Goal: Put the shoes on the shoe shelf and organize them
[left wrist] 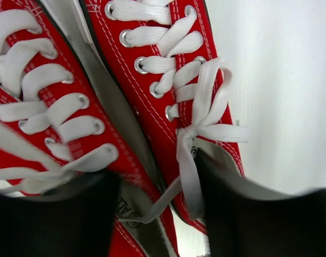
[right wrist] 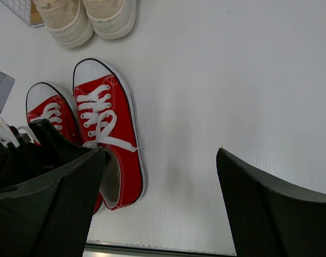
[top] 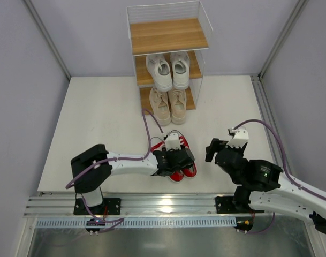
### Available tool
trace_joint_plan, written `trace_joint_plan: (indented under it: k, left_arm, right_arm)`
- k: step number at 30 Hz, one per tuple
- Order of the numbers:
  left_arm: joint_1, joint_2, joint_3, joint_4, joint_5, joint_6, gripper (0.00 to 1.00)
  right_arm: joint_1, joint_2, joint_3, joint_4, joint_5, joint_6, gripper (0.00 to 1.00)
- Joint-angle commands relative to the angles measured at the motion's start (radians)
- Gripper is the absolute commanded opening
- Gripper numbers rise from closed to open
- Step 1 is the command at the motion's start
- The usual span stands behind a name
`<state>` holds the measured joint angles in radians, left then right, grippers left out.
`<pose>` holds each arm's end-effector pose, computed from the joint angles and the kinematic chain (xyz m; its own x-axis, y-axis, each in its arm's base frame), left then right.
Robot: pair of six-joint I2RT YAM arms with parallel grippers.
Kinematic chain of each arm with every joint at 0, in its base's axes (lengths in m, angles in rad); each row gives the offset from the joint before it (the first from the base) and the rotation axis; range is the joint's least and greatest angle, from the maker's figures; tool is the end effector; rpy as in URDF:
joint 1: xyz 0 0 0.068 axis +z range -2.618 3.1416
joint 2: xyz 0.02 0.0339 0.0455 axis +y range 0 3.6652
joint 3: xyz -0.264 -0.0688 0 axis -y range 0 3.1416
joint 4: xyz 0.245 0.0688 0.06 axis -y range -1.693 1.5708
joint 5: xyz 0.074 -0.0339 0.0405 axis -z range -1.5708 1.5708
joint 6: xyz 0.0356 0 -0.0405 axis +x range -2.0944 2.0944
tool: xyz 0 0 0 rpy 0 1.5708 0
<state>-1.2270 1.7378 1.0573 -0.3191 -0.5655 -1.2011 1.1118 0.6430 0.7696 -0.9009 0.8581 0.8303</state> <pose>0.1354 -0.3215 0.1788 -0.7526 -0.2335 -0.6157 -0.0125 0.9399 -0.3412 0.0745 0.0900 0.2942 -0.4648 0.1489 -0.8728 -0.0051 0.9853 0.1708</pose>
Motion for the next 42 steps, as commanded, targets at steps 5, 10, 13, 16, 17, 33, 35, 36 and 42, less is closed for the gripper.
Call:
trace_joint_plan:
  k: [5, 10, 13, 16, 17, 33, 35, 36, 42]
  left_arm:
    - [0.018, -0.145, -0.089, 0.068, -0.057, -0.061, 0.76]
    - [0.017, -0.346, -0.123, 0.008, -0.095, -0.035, 0.82]
    - [0.015, -0.49, -0.146, -0.012, -0.135, -0.002, 0.83]
    - [0.015, -0.593, -0.16, -0.073, -0.168, 0.032, 0.84]
    - [0.015, -0.662, -0.169, -0.092, -0.19, 0.034, 0.84]
    - [0.015, -1.09, -0.364, -0.469, -0.261, -0.106, 0.86]
    - [0.017, -1.109, -0.37, -0.495, -0.263, -0.113, 0.86]
    - [0.015, -1.115, -0.372, -0.505, -0.264, -0.117, 0.86]
    - [0.017, -1.161, -0.376, -0.555, -0.274, -0.129, 0.86]
  right_arm:
    - [0.006, 0.072, -0.029, 0.161, -0.119, -0.115, 0.85]
    - [0.005, 0.101, -0.047, 0.238, -0.177, -0.148, 0.85]
    - [0.006, 0.119, -0.062, 0.301, -0.224, -0.181, 0.85]
    - [0.006, 0.153, -0.062, 0.358, -0.272, -0.207, 0.85]
    - [0.005, 0.18, -0.064, 0.382, -0.313, -0.215, 0.84]
    - [0.088, 0.536, -0.027, 0.614, -0.421, -0.096, 0.82]
    - [0.105, 0.602, 0.0, 0.567, -0.384, -0.067, 0.82]
    - [0.12, 0.625, 0.028, 0.547, -0.37, -0.042, 0.82]
    - [0.143, 0.722, 0.094, 0.413, -0.271, 0.046, 0.82]
